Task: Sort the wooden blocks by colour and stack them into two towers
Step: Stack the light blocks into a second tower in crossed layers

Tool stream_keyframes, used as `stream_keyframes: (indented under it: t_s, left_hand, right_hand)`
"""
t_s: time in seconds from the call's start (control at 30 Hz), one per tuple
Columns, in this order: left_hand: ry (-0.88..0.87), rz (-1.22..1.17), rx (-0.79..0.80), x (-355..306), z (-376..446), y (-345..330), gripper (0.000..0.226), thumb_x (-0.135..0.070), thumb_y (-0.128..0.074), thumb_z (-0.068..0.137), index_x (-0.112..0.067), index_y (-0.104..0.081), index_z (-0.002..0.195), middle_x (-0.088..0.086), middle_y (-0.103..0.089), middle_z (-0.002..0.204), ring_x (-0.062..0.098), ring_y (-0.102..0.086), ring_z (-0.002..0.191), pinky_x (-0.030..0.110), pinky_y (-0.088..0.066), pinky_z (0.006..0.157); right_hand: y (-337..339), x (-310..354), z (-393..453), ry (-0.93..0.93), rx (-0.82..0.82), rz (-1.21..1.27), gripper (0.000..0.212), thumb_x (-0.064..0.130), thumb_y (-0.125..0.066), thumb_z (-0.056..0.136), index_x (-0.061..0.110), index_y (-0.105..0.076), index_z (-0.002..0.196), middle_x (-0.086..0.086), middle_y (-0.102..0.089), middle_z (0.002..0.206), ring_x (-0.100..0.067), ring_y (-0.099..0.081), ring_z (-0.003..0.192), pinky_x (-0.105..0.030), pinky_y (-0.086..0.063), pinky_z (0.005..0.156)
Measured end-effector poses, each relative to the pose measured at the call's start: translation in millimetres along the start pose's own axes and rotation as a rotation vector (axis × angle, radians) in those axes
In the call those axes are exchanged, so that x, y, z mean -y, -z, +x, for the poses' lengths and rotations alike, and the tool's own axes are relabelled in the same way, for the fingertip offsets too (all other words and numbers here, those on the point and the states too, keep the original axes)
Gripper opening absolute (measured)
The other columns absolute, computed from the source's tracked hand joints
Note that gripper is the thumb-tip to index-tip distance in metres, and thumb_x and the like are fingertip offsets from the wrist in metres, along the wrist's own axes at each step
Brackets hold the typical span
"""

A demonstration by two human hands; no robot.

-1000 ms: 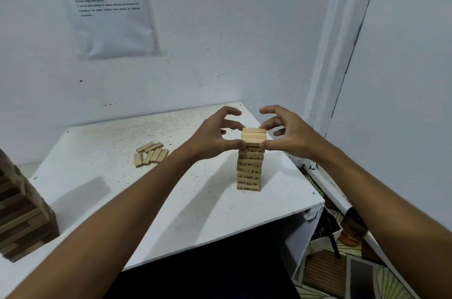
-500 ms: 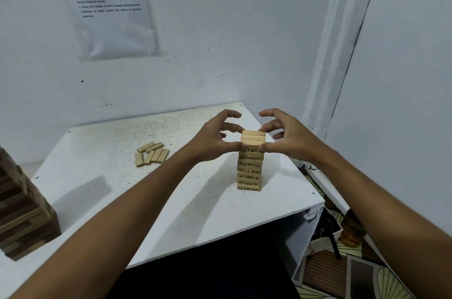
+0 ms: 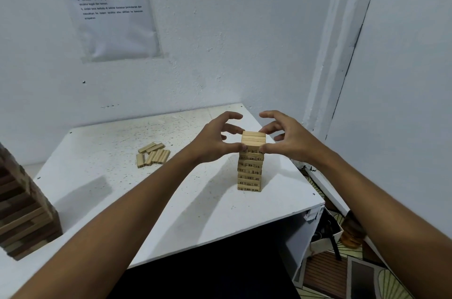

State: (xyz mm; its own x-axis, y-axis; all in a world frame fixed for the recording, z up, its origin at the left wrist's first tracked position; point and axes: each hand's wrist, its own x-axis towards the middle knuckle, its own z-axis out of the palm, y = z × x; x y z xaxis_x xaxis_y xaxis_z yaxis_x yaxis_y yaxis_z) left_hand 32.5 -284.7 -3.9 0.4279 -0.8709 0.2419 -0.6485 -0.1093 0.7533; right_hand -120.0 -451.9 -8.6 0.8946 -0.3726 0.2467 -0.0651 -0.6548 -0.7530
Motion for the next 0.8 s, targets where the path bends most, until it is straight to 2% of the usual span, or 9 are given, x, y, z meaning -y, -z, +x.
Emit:
stream_keyframes:
  t_s: [0.2,0.4,0.6,0.7,0.8]
  left_hand:
    - [0.009,0.000,-0.002,-1,0,-1,0.063,-0.023,-0.081,0.077,-0.030,-0.045,0.129,-0.008,-0.065,0.116,0.011,-0.057,0.114,0.019,-0.045,0.086]
    - [0.022,0.000,0.001,-5,-2,1,0.063,-0.023,-0.081,0.077,-0.027,-0.047,0.129,-0.010,-0.063,0.113,0.012,-0.057,0.112,0.019,-0.045,0.084]
    - [0.025,-0.005,0.003,-8,-6,1,0.064,-0.027,-0.080,0.078,-0.022,-0.047,0.133,-0.002,-0.063,0.123,0.013,-0.056,0.112,0.030,-0.049,0.092]
    - [0.037,-0.016,-0.013,-6,-10,0,0.060,-0.031,-0.077,0.081,-0.022,-0.048,0.133,-0.002,-0.063,0.123,0.012,-0.057,0.112,0.028,-0.050,0.090]
    - [0.071,-0.075,-0.052,3,-19,-3,0.049,-0.027,-0.072,0.086,-0.024,-0.051,0.130,-0.004,-0.065,0.119,0.009,-0.060,0.110,0.024,-0.049,0.084]
  right_hand:
    - [0,2,-1,0.005,-0.001,-0.010,0.079,0.028,-0.083,0.070,0.032,-0.040,0.138,0.011,-0.062,0.109,-0.012,-0.055,0.110,-0.025,-0.046,0.087]
    - [0,4,-3,0.003,-0.004,-0.019,0.079,0.021,-0.083,0.074,0.031,-0.040,0.139,0.009,-0.062,0.110,-0.013,-0.054,0.112,-0.025,-0.046,0.088]
    - [0,4,-3,-0.001,-0.005,-0.013,0.079,0.024,-0.083,0.074,0.033,-0.040,0.139,0.006,-0.062,0.116,-0.012,-0.054,0.112,-0.025,-0.047,0.087]
    - [-2,5,-4,-0.004,-0.025,-0.005,0.072,0.024,-0.079,0.078,0.033,-0.040,0.139,0.006,-0.060,0.117,-0.011,-0.055,0.110,-0.022,-0.048,0.084]
    - [-4,5,-8,-0.020,-0.078,0.058,0.061,0.016,-0.068,0.088,0.028,-0.040,0.140,0.002,-0.060,0.118,-0.011,-0.057,0.105,-0.024,-0.047,0.088]
